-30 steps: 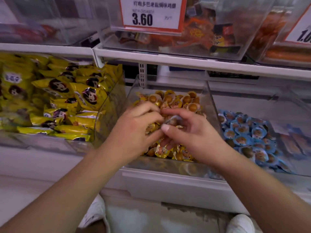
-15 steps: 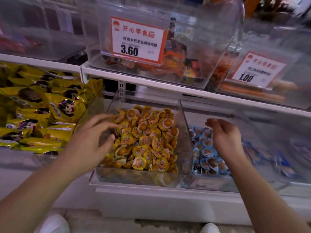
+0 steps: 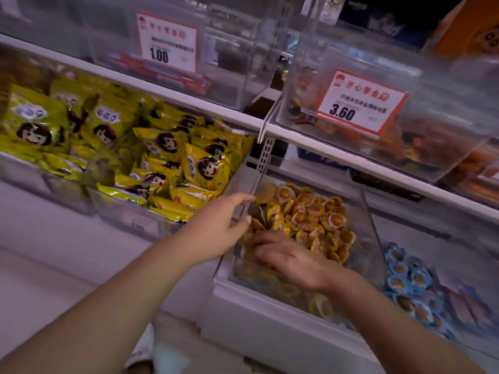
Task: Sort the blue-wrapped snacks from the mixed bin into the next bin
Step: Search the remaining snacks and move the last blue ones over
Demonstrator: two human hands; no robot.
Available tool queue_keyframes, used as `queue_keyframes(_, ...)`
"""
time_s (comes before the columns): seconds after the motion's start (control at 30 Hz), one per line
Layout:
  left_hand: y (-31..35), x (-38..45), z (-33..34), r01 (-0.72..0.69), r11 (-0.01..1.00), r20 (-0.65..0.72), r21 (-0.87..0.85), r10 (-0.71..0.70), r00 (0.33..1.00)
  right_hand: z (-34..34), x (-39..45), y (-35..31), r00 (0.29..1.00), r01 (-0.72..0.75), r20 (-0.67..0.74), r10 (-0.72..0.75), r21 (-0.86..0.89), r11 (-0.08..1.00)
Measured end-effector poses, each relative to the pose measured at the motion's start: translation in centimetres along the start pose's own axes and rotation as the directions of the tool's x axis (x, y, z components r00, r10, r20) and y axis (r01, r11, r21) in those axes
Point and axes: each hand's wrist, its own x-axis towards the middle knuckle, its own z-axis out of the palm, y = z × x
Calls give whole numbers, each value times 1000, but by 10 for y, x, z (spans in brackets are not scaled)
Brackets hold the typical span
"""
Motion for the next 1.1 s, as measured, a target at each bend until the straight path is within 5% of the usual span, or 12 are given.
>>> queue_keyframes(0.2, 4, 3, -4, -13, 1000, 35, 23, 12, 999, -6, -26, 45, 998, -59, -6, 60, -337, 940)
queue_keyframes(0.47, 8, 0, -6, -22, 999, 41, 36, 21, 999, -13, -32, 38, 977, -210, -147, 154, -545, 811)
queue_keyframes(0.53, 9, 2, -5, -16, 999, 47, 38, 14, 999, -9, -26, 16, 968, -195, -235, 85, -502, 842)
queue_keyframes(0.6, 10, 5, -6, -13, 999, 44, 33, 11, 999, -3, -14, -9, 967, -105, -251, 47, -223, 969)
queue_keyframes(0.7, 11, 6, -7, 3, 1000, 44, -7, -3, 999, 10, 7, -33, 990, -129, -49, 134, 93, 987)
queue_keyframes(0.8, 10, 3, -8, 20, 1000, 65, -22, -19, 998, 17, 5, -28, 994, -105, 18, 105, -2, 994)
queue_keyframes(0.97, 11, 0, -9, 5, 1000, 66, -25, -3, 998, -9, -18, 9, 958, -287, -24, 286, -94, 953)
queue_keyframes(1.1, 14, -1, -7, 9, 1000, 83, 3, -10, 996, -17, -17, 21, 955, -298, -87, 285, -340, 892)
